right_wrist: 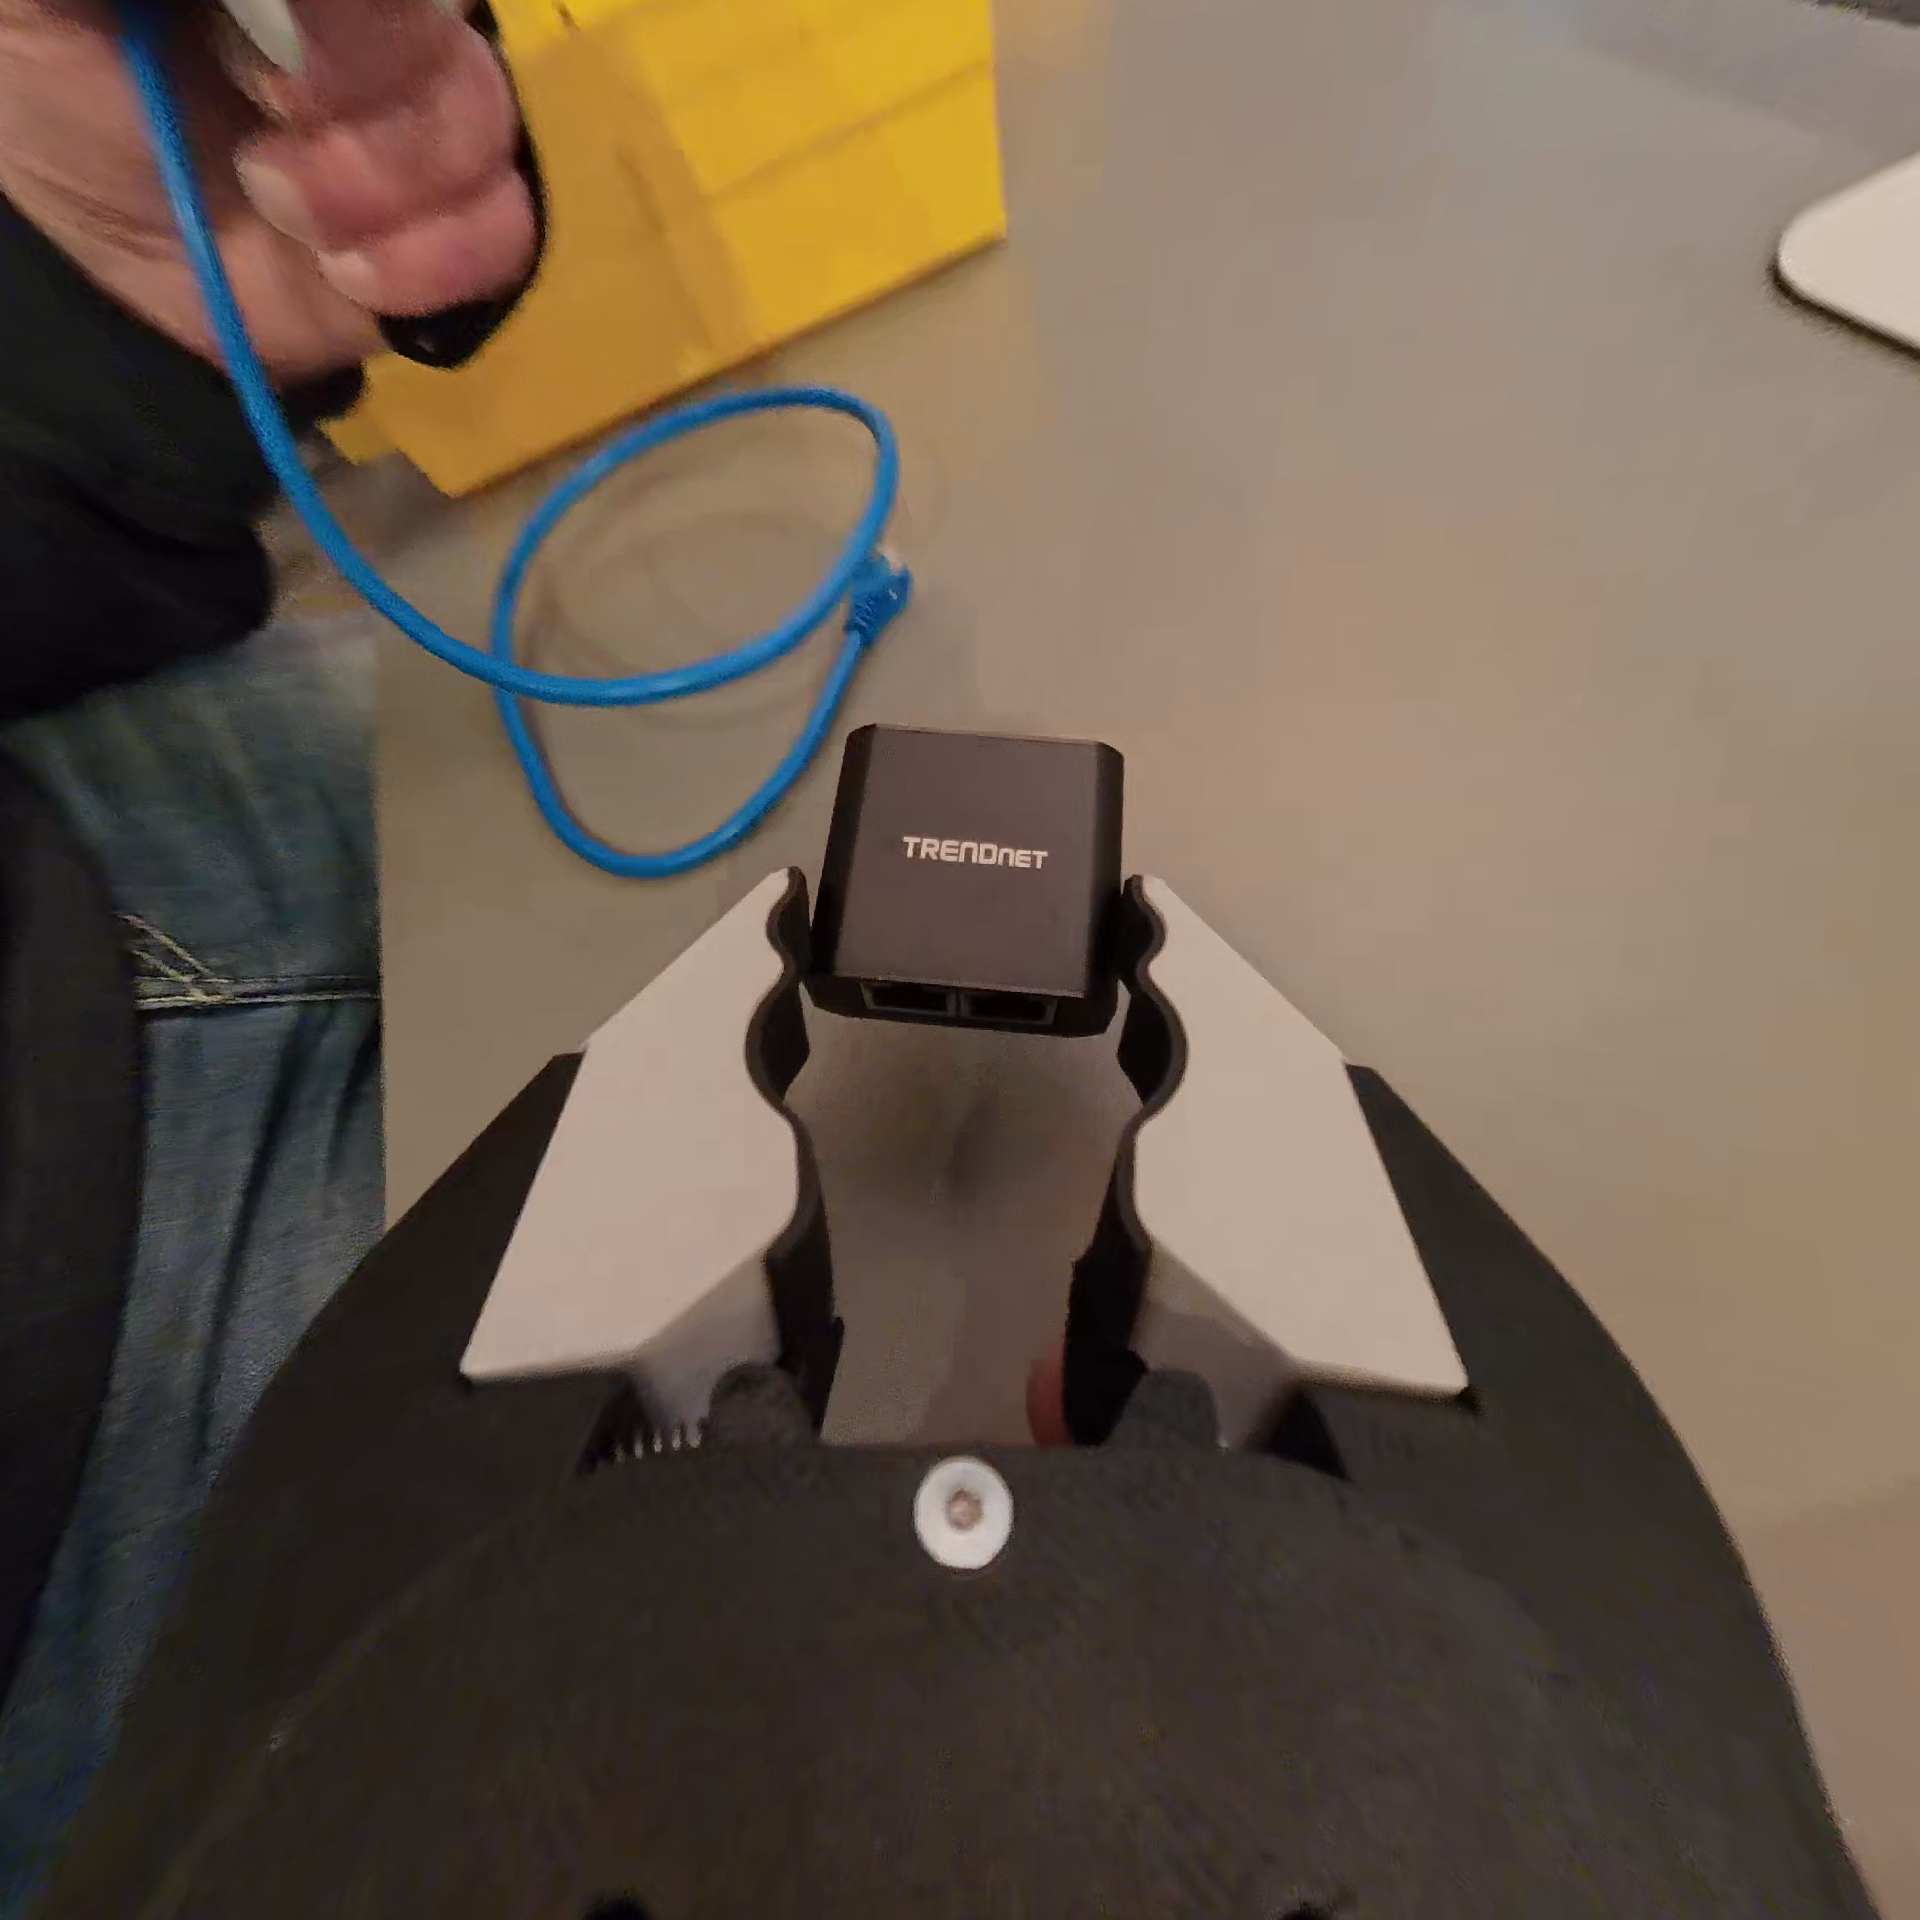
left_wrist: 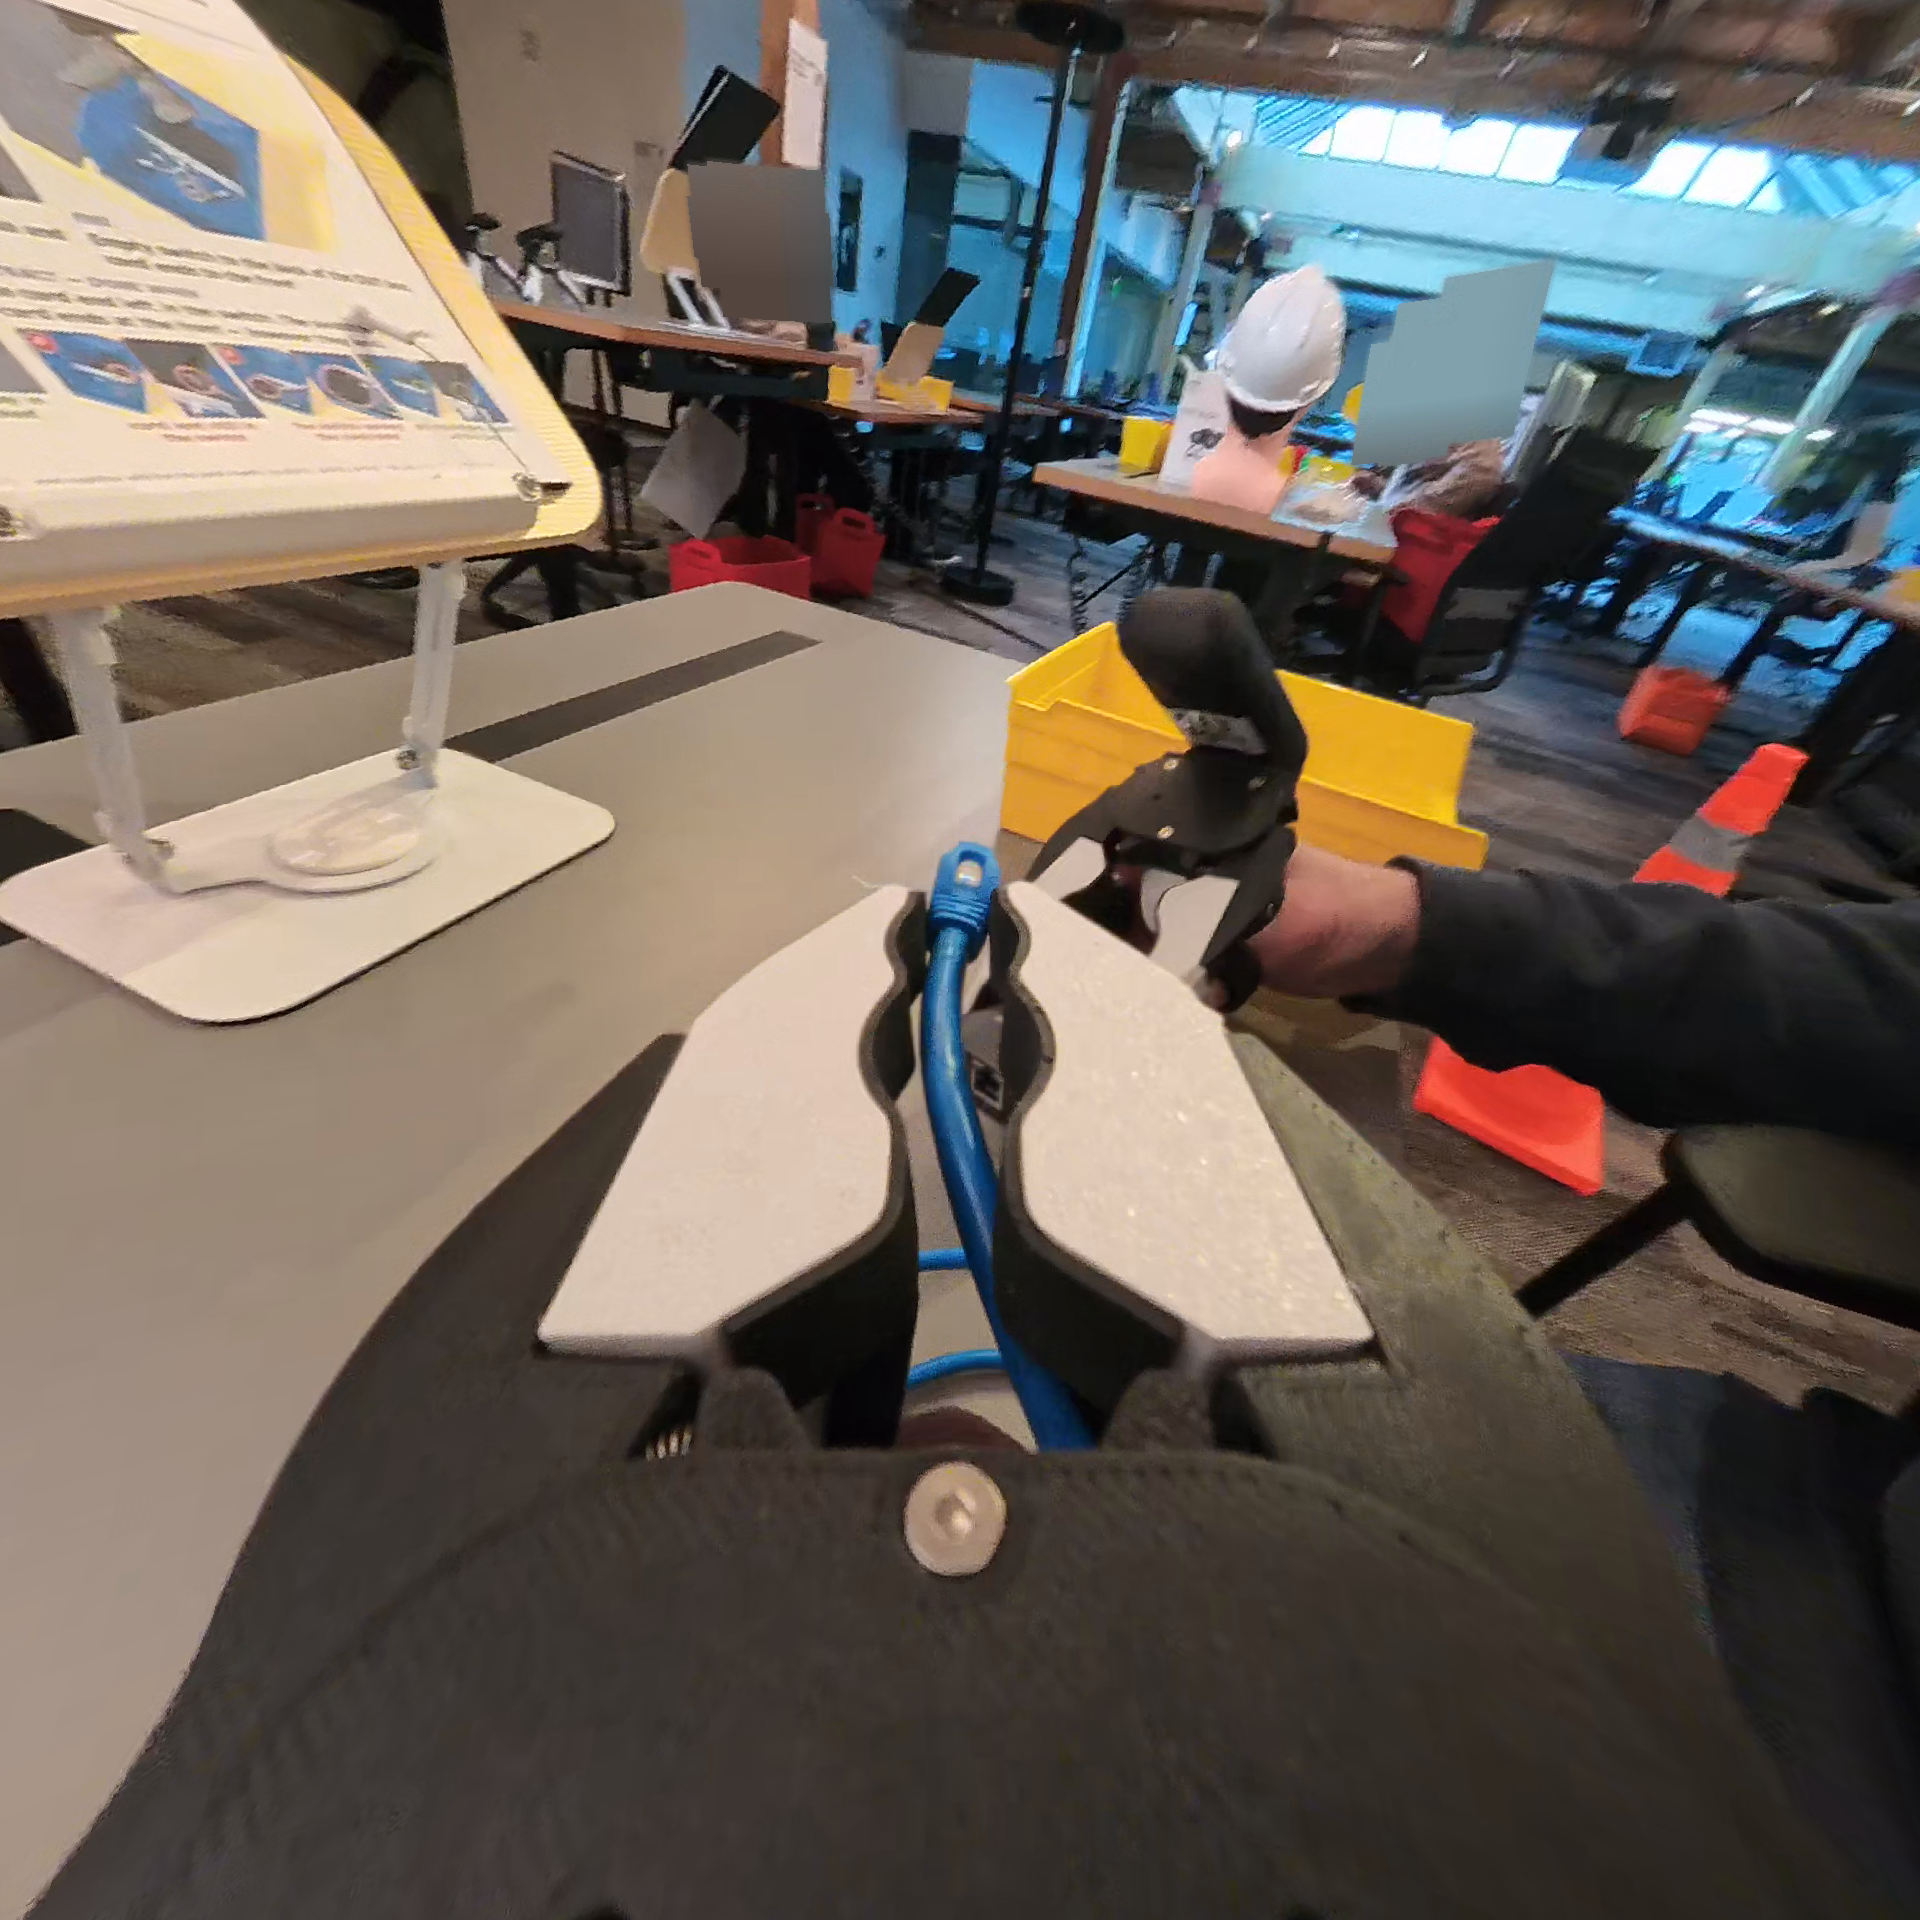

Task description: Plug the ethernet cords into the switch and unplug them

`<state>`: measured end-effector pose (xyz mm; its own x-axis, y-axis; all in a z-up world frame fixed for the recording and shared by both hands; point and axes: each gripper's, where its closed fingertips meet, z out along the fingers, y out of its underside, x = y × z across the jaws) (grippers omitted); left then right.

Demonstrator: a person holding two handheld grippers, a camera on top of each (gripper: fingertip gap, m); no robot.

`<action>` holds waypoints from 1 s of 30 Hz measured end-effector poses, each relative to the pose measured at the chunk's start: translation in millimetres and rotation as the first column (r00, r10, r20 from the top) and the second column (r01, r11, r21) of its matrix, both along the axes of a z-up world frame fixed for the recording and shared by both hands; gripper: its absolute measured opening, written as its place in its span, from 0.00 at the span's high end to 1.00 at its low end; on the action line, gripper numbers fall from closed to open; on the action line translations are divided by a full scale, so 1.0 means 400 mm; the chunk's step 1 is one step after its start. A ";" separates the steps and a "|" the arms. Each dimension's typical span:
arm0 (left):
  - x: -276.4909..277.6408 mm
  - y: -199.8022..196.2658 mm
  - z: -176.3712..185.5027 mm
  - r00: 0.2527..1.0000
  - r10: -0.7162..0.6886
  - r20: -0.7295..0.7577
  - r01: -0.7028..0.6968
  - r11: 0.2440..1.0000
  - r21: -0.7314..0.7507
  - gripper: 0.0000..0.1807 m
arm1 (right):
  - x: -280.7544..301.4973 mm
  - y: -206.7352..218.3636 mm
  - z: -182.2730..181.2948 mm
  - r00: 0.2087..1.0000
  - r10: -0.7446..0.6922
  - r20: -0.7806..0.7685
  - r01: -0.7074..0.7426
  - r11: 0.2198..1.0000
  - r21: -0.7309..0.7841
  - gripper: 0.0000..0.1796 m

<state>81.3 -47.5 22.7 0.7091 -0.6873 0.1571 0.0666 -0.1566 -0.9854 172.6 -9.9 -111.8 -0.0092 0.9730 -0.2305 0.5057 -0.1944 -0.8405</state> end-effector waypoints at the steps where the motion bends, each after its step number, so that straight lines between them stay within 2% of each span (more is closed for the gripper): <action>1: 0.001 0.002 0.000 1.000 0.015 -0.017 -0.015 1.000 0.006 0.94 | -0.005 -0.003 0.016 0.999 0.026 -0.030 -0.026 1.000 -0.007 0.68; 5: -0.007 0.017 0.000 0.990 0.102 -0.093 -0.101 0.995 0.014 0.94 | -0.021 -0.008 0.090 0.979 0.113 -0.171 -0.122 0.991 -0.045 0.67; 9: -0.045 0.045 -0.033 0.933 0.257 -0.253 -0.268 0.963 -0.010 0.94 | -0.024 0.020 0.160 0.952 0.118 -0.281 -0.146 0.986 -0.082 0.67; 15: -0.070 0.056 -0.037 0.889 0.352 -0.292 -0.373 0.928 -0.016 0.94 | -0.023 0.033 0.215 0.927 0.159 -0.340 -0.194 0.979 -0.070 0.67; 30: -0.057 0.042 -0.025 0.895 0.342 -0.285 -0.354 0.935 0.008 0.94 | -0.046 0.011 0.272 0.904 0.237 -0.356 -0.257 0.966 -0.010 0.67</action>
<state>58.4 -30.8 12.8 0.9209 -0.3855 -0.0570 -0.1504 -0.2167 -0.9646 154.3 -5.6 -3.2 -0.3373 0.9150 -0.2215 0.2195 -0.1524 -0.9636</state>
